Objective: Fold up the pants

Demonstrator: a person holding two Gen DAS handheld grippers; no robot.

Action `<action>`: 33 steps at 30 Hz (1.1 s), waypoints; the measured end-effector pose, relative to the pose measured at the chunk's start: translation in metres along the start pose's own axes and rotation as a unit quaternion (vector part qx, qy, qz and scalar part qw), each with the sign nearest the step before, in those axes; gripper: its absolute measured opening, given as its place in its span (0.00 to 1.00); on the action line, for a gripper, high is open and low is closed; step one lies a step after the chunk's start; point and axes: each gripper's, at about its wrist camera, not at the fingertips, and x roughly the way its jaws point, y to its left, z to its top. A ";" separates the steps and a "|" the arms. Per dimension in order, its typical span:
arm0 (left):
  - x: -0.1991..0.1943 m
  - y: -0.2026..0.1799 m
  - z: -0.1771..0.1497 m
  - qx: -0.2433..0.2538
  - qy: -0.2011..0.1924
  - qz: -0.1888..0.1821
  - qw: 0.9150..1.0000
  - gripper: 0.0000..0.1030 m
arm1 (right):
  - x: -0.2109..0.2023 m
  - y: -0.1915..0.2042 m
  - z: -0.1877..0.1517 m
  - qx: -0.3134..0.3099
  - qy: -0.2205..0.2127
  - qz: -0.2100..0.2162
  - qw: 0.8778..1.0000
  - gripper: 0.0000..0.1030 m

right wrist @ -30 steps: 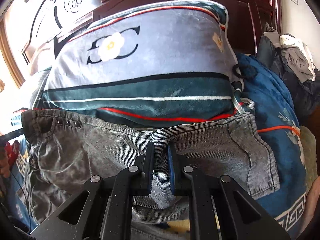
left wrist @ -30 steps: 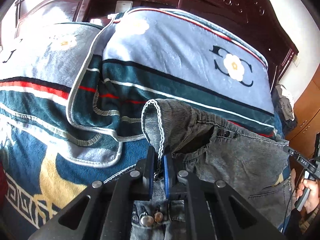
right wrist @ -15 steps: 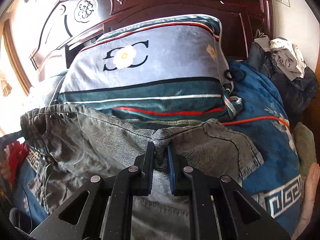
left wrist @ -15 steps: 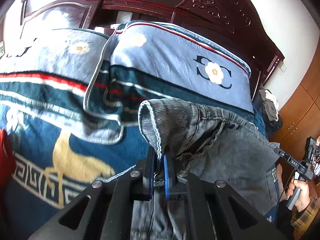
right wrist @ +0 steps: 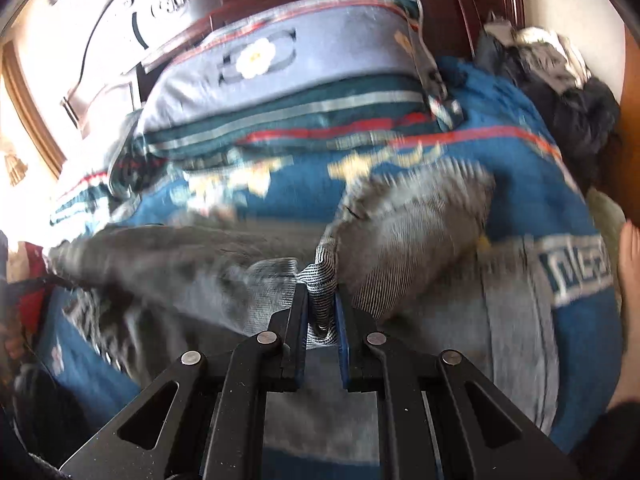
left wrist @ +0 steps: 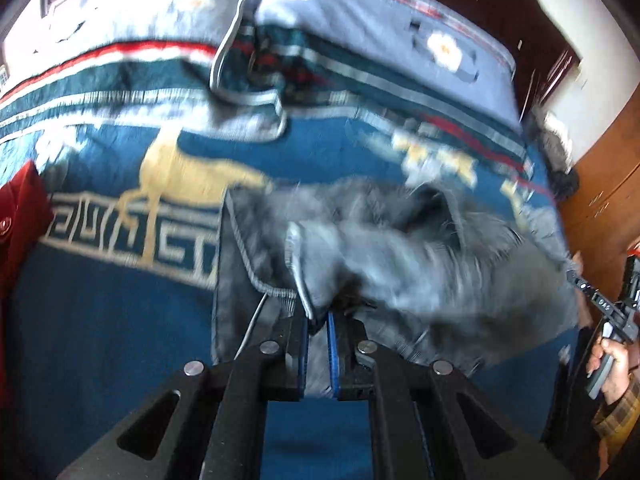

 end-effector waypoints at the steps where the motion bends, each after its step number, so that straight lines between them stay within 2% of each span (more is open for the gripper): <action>1: 0.006 0.000 -0.003 0.006 0.020 0.009 1.000 0.10 | 0.004 -0.001 -0.010 0.000 0.012 -0.002 1.000 0.12; 4: 0.018 -0.002 -0.005 0.010 0.057 0.029 0.998 0.10 | 0.014 -0.001 -0.035 -0.004 0.038 -0.010 0.999 0.14; 8: 0.019 -0.011 -0.006 0.036 0.065 0.064 0.995 0.13 | 0.021 -0.007 -0.049 0.002 0.053 -0.019 0.998 0.14; 11: 0.013 -0.007 -0.009 0.028 0.058 0.060 0.996 0.14 | 0.019 -0.007 -0.049 0.004 0.052 -0.018 0.998 0.13; 13: 0.004 -0.002 -0.008 0.018 0.037 0.055 0.998 0.14 | 0.014 -0.005 -0.048 0.001 0.043 -0.020 0.999 0.12; 16: -0.002 0.001 -0.002 0.023 0.011 0.065 0.998 0.13 | 0.004 -0.001 -0.047 0.009 0.028 -0.007 1.000 0.11; 18: 0.001 0.001 0.001 0.029 0.009 0.073 0.997 0.13 | 0.002 0.003 -0.049 0.013 0.028 -0.002 1.000 0.11; 20: 0.010 -0.001 0.001 0.043 0.031 0.081 0.995 0.13 | 0.007 0.005 -0.053 0.013 0.036 -0.004 0.999 0.11; 21: 0.019 -0.002 -0.002 0.057 0.060 0.097 0.992 0.13 | 0.010 0.005 -0.055 0.014 0.041 -0.006 0.999 0.11; 23: 0.043 0.002 -0.014 0.087 0.139 0.137 0.977 0.13 | 0.018 0.002 -0.061 0.023 0.057 -0.005 0.998 0.11; 24: 0.048 0.004 -0.019 0.093 0.151 0.145 0.973 0.13 | 0.022 0.000 -0.064 0.026 0.066 -0.006 0.997 0.11; 25: 0.046 0.006 -0.020 0.090 0.149 0.139 0.975 0.13 | 0.025 -0.001 -0.066 0.028 0.070 -0.006 0.997 0.11; 28: 0.021 0.015 -0.013 0.059 0.099 0.109 0.987 0.13 | 0.025 -0.001 -0.067 0.027 0.070 -0.006 0.997 0.11; 30: 0.007 0.024 -0.011 0.038 0.089 0.102 0.990 0.14 | 0.023 -0.002 -0.065 0.031 0.070 -0.004 0.997 0.12; 32: -0.008 0.031 -0.012 0.014 0.073 0.099 0.992 0.14 | 0.016 -0.005 -0.063 0.042 0.067 -0.008 0.997 0.24; 33: -0.016 0.034 -0.013 0.005 0.062 0.097 0.993 0.14 | 0.009 -0.007 -0.062 0.048 0.060 -0.009 0.997 0.33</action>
